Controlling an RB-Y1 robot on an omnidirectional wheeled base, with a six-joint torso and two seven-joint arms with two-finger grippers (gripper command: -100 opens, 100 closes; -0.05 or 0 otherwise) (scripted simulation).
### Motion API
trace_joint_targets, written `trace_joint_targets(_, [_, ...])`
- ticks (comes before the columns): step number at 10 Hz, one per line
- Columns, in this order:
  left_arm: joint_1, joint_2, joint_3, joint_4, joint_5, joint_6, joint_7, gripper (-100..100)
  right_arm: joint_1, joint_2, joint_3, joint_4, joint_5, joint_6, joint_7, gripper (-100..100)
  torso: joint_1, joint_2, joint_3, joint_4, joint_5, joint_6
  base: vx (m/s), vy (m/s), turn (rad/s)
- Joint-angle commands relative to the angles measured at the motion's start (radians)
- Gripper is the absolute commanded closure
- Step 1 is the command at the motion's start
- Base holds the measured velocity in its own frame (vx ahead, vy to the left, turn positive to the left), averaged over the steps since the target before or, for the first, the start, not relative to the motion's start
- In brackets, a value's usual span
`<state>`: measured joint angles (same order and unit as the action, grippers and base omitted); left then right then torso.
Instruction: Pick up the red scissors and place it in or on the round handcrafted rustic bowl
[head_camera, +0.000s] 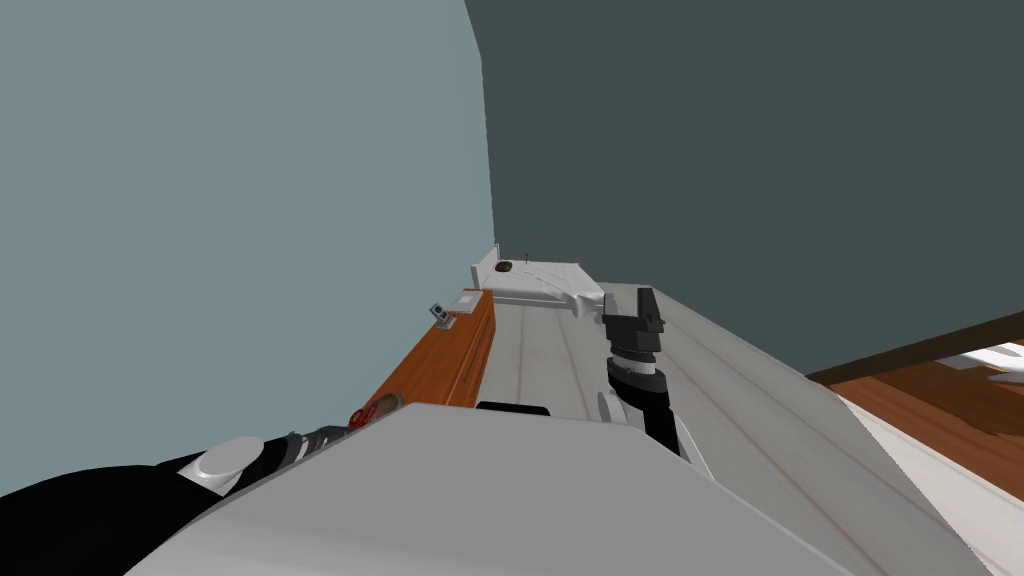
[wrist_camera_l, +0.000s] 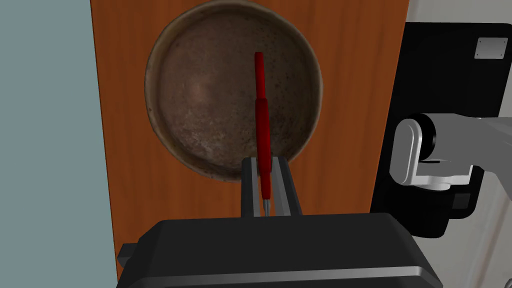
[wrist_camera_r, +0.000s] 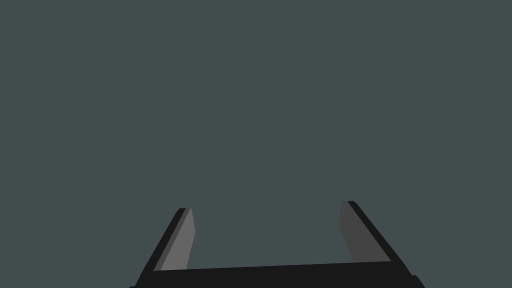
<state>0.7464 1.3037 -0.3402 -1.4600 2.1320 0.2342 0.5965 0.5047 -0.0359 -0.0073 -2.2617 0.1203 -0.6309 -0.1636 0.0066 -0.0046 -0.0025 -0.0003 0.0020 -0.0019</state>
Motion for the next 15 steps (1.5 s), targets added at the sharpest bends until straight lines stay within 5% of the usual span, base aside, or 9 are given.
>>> trace_joint_targets(1, [0.018, 0.031, 0.019, -0.022, 0.023, -0.005, 0.009, 100, 0.0, 0.0, 0.0, 0.0, 0.0, 0.0, 0.0, 0, 0.0, 0.0, 0.0, 0.0, 0.0, 0.0, -0.003, 0.061, -0.103])
trace_joint_targets(4, [0.036, 0.05, 0.036, -0.039, 0.039, -0.008, 0.012, 100, 0.0, 0.0, 0.0, 0.0, 0.0, 0.0, 0.0, 0, -0.003, 0.002, 0.001, 0.0, -0.001, 0.0, -0.006, 0.03, -0.062])
trace_joint_targets(5, [0.037, 0.052, 0.038, -0.04, 0.041, -0.009, 0.013, -100, 0.0, 0.0, 0.0, 0.0, 0.0, 0.0, 0.0, 0, -0.004, 0.002, 0.001, 0.0, 0.0, -0.001, 0.0, 0.0, 0.0])
trace_joint_targets(9, [0.037, 0.052, 0.038, -0.04, 0.041, -0.009, 0.013, -100, 0.0, 0.0, 0.0, 0.0, 0.0, 0.0, 0.0, 0, -0.005, 0.002, 0.001, 0.0, -0.001, -0.001, 0.0, 0.0, 0.0])
trace_joint_targets(10, [0.037, 0.052, 0.038, -0.04, 0.041, -0.009, 0.013, 0, 0.0, 0.0, 0.0, 0.0, 0.0, 0.0, 0.0, 0, -0.005, 0.002, 0.001, 0.0, -0.001, -0.001, 0.0, 0.0, 0.0])
trace_joint_targets(11, [0.012, 0.092, 0.035, -0.034, 0.044, 0.008, 0.063, -100, 0.0, 0.0, 0.0, 0.0, 0.0, 0.0, 0.0, 0, -0.005, 0.002, 0.001, 0.0, -0.001, -0.001, -0.09, -0.03, -0.116])
trace_joint_targets(15, [-0.037, 0.173, 0.029, -0.023, 0.049, 0.044, 0.167, -100, 0.0, 0.0, 0.0, 0.0, 0.0, 0.0, 0.0, 0, -0.007, 0.011, 0.006, 0.002, -0.001, -0.001, -0.134, -0.029, -0.083])
